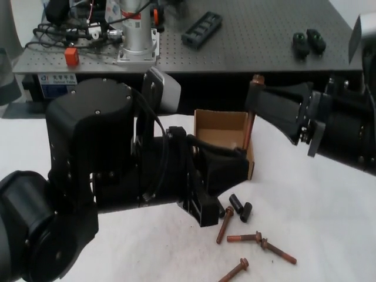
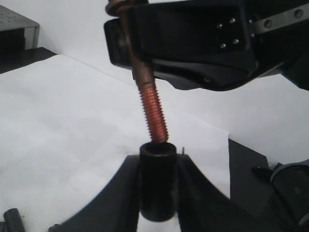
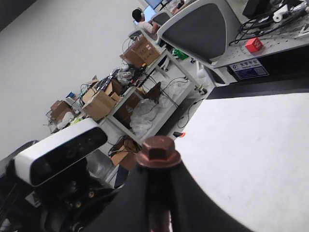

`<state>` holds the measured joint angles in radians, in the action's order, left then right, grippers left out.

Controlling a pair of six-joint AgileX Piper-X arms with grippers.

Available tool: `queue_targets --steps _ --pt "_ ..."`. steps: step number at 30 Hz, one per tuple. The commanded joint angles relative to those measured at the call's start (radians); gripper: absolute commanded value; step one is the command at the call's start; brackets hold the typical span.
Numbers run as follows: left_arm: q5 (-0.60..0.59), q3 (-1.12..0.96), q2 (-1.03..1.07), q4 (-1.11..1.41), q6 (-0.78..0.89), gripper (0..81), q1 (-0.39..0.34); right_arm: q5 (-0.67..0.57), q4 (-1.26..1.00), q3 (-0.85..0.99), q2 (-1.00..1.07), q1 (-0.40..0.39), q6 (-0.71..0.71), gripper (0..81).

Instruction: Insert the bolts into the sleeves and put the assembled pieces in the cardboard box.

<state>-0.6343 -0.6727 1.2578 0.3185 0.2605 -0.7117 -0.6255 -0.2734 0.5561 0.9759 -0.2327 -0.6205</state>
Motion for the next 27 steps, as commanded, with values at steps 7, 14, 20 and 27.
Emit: queue_targets --steps 7,14,20,27 --pt "-0.024 -0.004 -0.009 0.019 0.043 0.7 0.0 -0.102 0.06 0.004 0.0 -0.002 0.061 1.3" --pt "0.006 -0.004 -0.009 0.019 0.077 0.7 0.001 -0.178 0.095 0.004 0.0 -0.002 0.142 1.3" --pt "0.089 -0.004 -0.009 0.019 -0.025 0.7 0.001 -0.187 0.095 0.004 -0.002 -0.002 0.236 20.2" --pt "0.277 -0.018 0.008 0.019 0.016 0.7 0.016 -0.168 0.119 0.006 -0.035 0.085 0.24 38.9"
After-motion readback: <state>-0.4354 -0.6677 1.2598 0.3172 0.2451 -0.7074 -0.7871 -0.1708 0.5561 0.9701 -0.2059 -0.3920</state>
